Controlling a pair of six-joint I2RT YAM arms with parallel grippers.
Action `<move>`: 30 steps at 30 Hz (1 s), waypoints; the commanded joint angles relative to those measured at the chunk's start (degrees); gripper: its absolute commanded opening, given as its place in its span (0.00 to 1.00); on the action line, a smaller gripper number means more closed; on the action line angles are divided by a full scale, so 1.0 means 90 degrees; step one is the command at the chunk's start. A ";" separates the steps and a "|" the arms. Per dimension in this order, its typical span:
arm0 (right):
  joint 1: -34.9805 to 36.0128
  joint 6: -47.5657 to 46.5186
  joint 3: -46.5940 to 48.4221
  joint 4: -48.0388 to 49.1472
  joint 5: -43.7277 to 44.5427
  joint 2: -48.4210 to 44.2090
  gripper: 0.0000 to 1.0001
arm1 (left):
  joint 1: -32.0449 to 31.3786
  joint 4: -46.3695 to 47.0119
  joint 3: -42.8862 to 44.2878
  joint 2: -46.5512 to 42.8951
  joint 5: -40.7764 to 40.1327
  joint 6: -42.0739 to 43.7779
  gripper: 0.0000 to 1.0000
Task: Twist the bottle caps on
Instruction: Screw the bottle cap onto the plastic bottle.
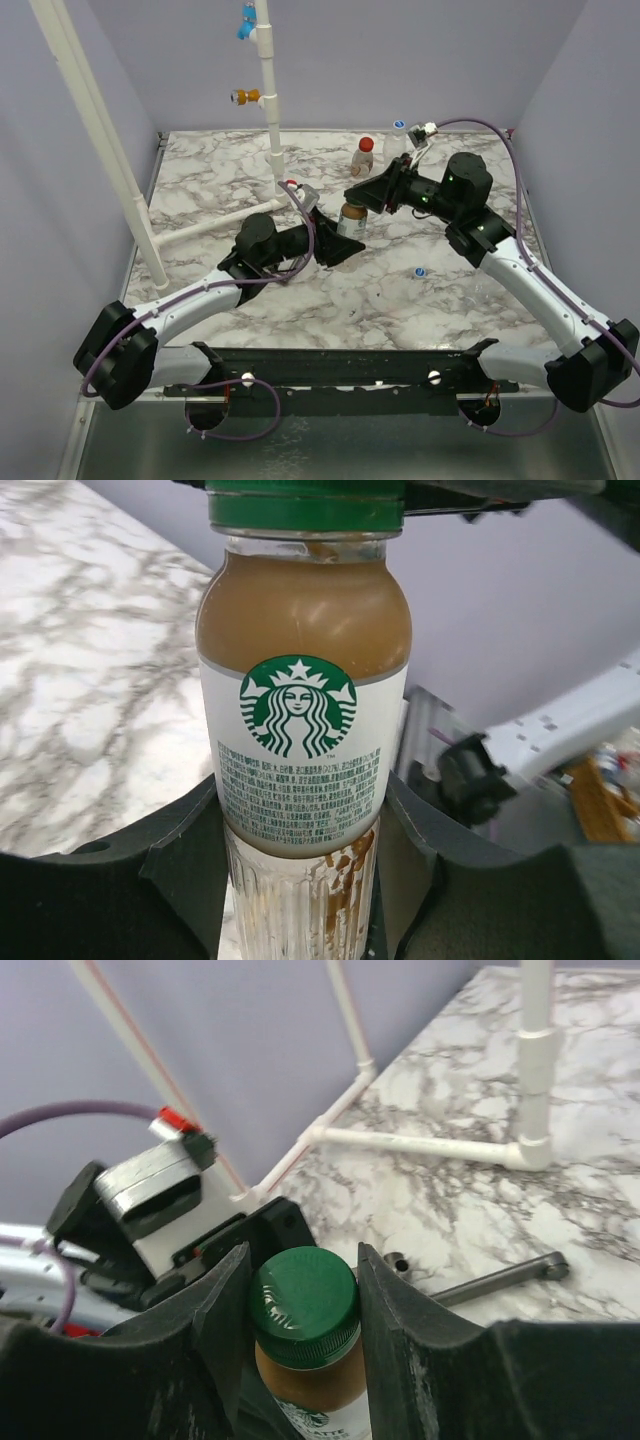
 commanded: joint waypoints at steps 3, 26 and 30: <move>0.0629 -0.0196 0.0610 -0.1905 0.2138 0.0263 0.05 | -0.0779 -0.1062 0.0393 -0.0120 -0.4252 0.1814 0.00; 0.0365 -0.0503 0.1934 -0.3042 0.3245 0.0529 0.96 | -0.0918 -0.2132 0.0885 0.0158 -0.3587 0.2696 0.00; -0.0640 -0.0761 0.1446 -0.2170 0.0840 0.0257 1.00 | -0.0400 -0.2069 0.0686 -0.0093 -0.1318 0.2280 0.00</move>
